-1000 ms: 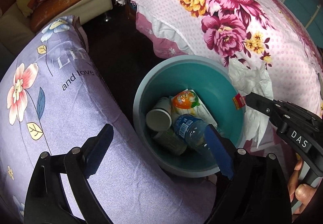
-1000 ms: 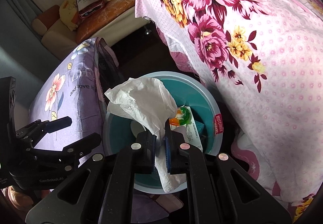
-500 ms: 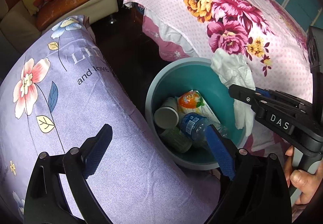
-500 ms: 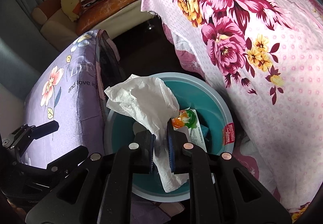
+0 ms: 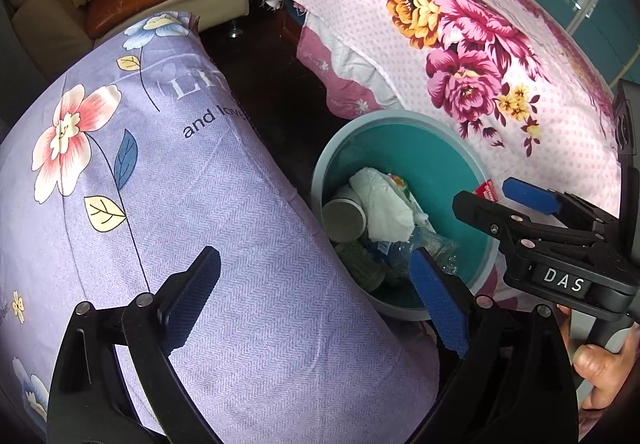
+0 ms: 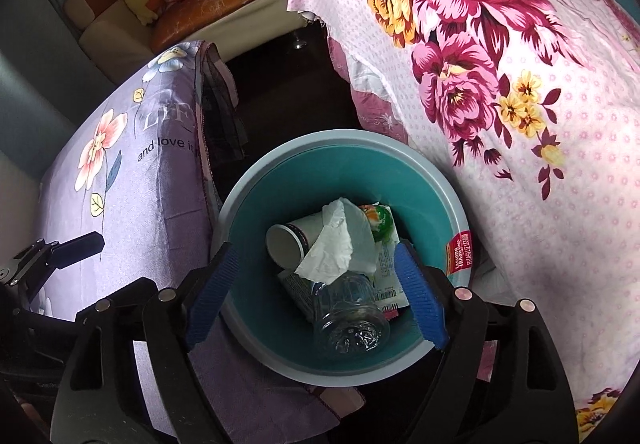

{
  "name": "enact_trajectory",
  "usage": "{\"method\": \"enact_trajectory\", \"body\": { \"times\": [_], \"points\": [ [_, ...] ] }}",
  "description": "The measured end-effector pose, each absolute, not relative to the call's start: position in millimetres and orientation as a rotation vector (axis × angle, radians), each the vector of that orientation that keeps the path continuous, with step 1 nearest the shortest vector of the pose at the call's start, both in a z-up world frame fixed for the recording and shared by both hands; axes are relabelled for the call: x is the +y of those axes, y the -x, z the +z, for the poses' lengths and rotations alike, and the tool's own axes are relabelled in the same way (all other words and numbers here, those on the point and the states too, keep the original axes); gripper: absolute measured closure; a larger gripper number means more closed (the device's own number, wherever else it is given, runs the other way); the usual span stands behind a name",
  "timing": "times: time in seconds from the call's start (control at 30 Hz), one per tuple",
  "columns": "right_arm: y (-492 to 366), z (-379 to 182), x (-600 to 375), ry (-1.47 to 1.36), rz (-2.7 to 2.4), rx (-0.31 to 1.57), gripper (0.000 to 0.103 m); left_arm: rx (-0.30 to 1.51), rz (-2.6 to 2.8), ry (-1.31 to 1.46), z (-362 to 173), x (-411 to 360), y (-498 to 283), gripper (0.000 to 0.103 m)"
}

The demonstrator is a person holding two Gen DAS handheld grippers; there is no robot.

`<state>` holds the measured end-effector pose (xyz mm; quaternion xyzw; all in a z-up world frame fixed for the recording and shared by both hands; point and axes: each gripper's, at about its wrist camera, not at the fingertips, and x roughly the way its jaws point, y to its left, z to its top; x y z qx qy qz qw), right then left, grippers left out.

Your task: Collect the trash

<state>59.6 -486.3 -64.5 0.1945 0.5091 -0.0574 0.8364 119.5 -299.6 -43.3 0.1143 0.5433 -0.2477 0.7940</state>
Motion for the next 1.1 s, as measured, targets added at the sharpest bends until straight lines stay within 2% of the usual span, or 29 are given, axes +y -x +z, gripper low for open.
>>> {"method": "enact_trajectory", "body": {
  "times": [0.33,1.1],
  "points": [
    [-40.4,-51.1,-469.6,-0.362,-0.121,1.104,0.007,1.099,-0.461,-0.265,-22.8,-276.9,-107.5,0.004],
    [25.1,4.3,-427.1,-0.267,-0.132,1.006,0.007,1.097,-0.385,-0.203,-0.2,-209.2,-62.9,0.004]
  ]
}}
